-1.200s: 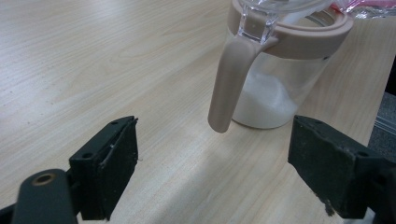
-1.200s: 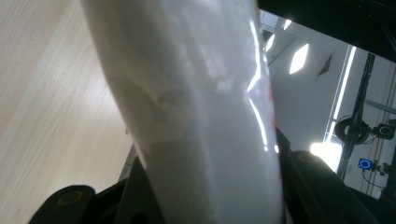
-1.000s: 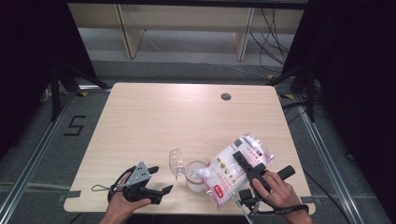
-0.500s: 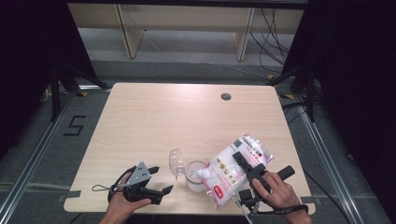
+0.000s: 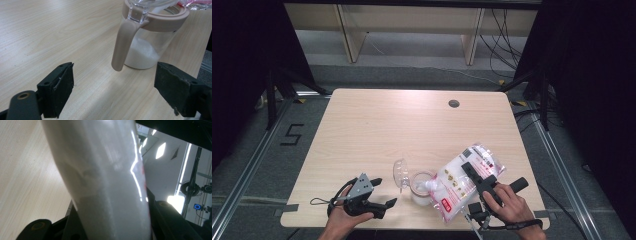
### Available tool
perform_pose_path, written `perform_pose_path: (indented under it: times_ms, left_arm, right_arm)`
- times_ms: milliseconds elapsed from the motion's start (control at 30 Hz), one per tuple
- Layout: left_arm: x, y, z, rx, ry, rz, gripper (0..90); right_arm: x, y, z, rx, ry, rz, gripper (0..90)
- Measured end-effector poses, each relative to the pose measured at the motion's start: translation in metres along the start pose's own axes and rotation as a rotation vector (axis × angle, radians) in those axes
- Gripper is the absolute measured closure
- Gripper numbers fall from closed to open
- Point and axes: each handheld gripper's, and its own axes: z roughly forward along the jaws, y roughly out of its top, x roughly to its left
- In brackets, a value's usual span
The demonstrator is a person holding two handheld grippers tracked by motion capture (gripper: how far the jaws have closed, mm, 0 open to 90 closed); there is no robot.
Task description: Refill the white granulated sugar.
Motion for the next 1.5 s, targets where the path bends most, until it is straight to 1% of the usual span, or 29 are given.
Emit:
perform_pose_path:
  times_ms: [67,100,133,167,200,233,300,333,367,400,467,600,633,667,700,733,767,800,833,967,1000,1033,1067,1167,1267,1300,1333,1400,1500]
  left_arm:
    - [-0.0004,0.0004,-0.0008,0.007,0.002,0.003,15.6]
    - [-0.0009,0.0006,-0.0016,0.011,0.009,0.000,15.6]
    - [-0.0011,0.0005,-0.0018,0.010,0.008,-0.009,15.6]
    - [-0.0010,0.0005,-0.0020,0.010,0.007,-0.010,15.6]
    - [-0.0011,0.0004,-0.0019,0.006,0.004,-0.014,15.6]
    - [-0.0010,0.0003,-0.0018,0.005,0.003,-0.015,15.6]
    - [-0.0014,0.0005,-0.0022,0.013,0.010,-0.014,15.6]
    - [-0.0012,0.0005,-0.0022,0.015,0.010,-0.010,15.6]
    - [-0.0010,0.0006,-0.0023,0.019,0.007,-0.009,15.6]
    - [-0.0016,0.0006,-0.0020,0.012,0.006,-0.013,15.6]
    - [-0.0010,0.0007,-0.0023,0.018,0.010,-0.007,15.6]
    - [-0.0010,0.0006,-0.0020,0.013,0.007,-0.012,15.6]
    - [-0.0012,0.0005,-0.0019,0.013,0.010,-0.015,15.6]
    - [-0.0012,0.0005,-0.0017,0.015,0.013,-0.014,15.6]
    - [-0.0013,0.0005,-0.0016,0.016,0.013,-0.014,15.6]
    - [-0.0018,0.0004,-0.0019,0.015,0.013,-0.018,15.6]
    - [-0.0009,0.0007,-0.0024,0.018,0.008,-0.007,15.6]
    - [-0.0019,0.0008,-0.0020,0.006,0.002,-0.019,15.6]
    - [-0.0018,0.0009,-0.0020,0.003,0.004,-0.021,15.6]
    - [-0.0011,0.0005,-0.0021,0.012,0.007,-0.014,15.6]
    - [-0.0013,0.0006,-0.0021,0.012,0.008,-0.014,15.6]
    - [-0.0010,0.0008,-0.0023,0.014,0.004,-0.012,15.6]
    - [-0.0012,0.0008,-0.0024,0.011,0.005,-0.013,15.6]
    - [-0.0010,0.0007,-0.0024,0.012,0.005,-0.013,15.6]
    - [-0.0011,0.0007,-0.0023,0.012,0.005,-0.012,15.6]
    - [-0.0010,0.0007,-0.0023,0.011,0.005,-0.013,15.6]
    - [-0.0009,0.0007,-0.0023,0.011,0.006,-0.013,15.6]
    - [-0.0010,0.0007,-0.0023,0.012,0.005,-0.013,15.6]
    - [-0.0013,0.0008,-0.0025,0.009,0.006,-0.014,15.6]
  right_arm:
    - [0.0000,-0.0004,0.0000,-0.001,0.000,0.002,64.5]
    - [0.0013,-0.0006,0.0000,0.006,0.008,0.019,64.5]
    - [0.0022,-0.0010,0.0010,-0.011,-0.018,0.023,64.5]
    - [0.0008,-0.0009,0.0010,-0.012,-0.020,0.010,64.5]
    - [-0.0003,-0.0005,0.0003,0.000,0.000,0.003,64.5]
    - [0.0009,-0.0005,0.0002,0.005,0.006,0.017,64.6]
    - [0.0012,-0.0005,0.0003,0.006,0.007,0.018,64.6]
    - [0.0012,-0.0005,0.0003,0.006,0.007,0.018,64.5]
    - [-0.0002,-0.0003,0.0003,0.001,-0.002,0.002,64.6]
    - [-0.0002,-0.0003,0.0001,0.001,-0.003,0.001,64.6]
    - [-0.0004,-0.0006,-0.0001,-0.001,-0.005,0.002,64.6]
    - [-0.0010,-0.0014,-0.0006,0.004,-0.007,-0.001,64.6]
    - [-0.0027,-0.0015,0.0000,-0.005,-0.007,-0.024,64.6]
    - [-0.0002,-0.0020,-0.0009,0.011,0.001,0.011,64.6]
    - [-0.0015,-0.0023,-0.0007,0.005,-0.006,-0.005,64.6]
    - [-0.0015,-0.0026,-0.0005,0.003,-0.007,-0.004,64.6]
    - [-0.0016,-0.0029,-0.0007,0.007,-0.007,-0.003,64.6]
    - [-0.0018,-0.0030,-0.0007,0.009,-0.008,-0.005,64.6]
    - [-0.0020,-0.0030,-0.0006,0.008,-0.009,-0.005,64.6]
    - [-0.0020,-0.0027,-0.0008,0.009,-0.008,-0.006,64.7]
    - [-0.0027,-0.0026,0.0000,-0.002,-0.009,-0.017,64.6]
    - [-0.0021,-0.0026,-0.0001,0.003,-0.007,-0.010,64.7]
    - [-0.0027,-0.0024,0.0001,-0.001,-0.008,-0.021,64.6]
    - [-0.0015,-0.0026,-0.0008,0.007,-0.007,-0.005,64.6]
    - [-0.0031,-0.0025,-0.0003,0.000,-0.008,-0.020,64.7]
    - [-0.0024,-0.0026,-0.0007,0.006,-0.008,-0.008,64.7]
    - [-0.0031,-0.0024,-0.0004,0.001,-0.010,-0.017,64.7]
    - [-0.0021,-0.0023,-0.0010,0.008,-0.008,-0.005,64.7]
    - [-0.0021,-0.0019,-0.0007,0.004,-0.007,-0.005,64.7]
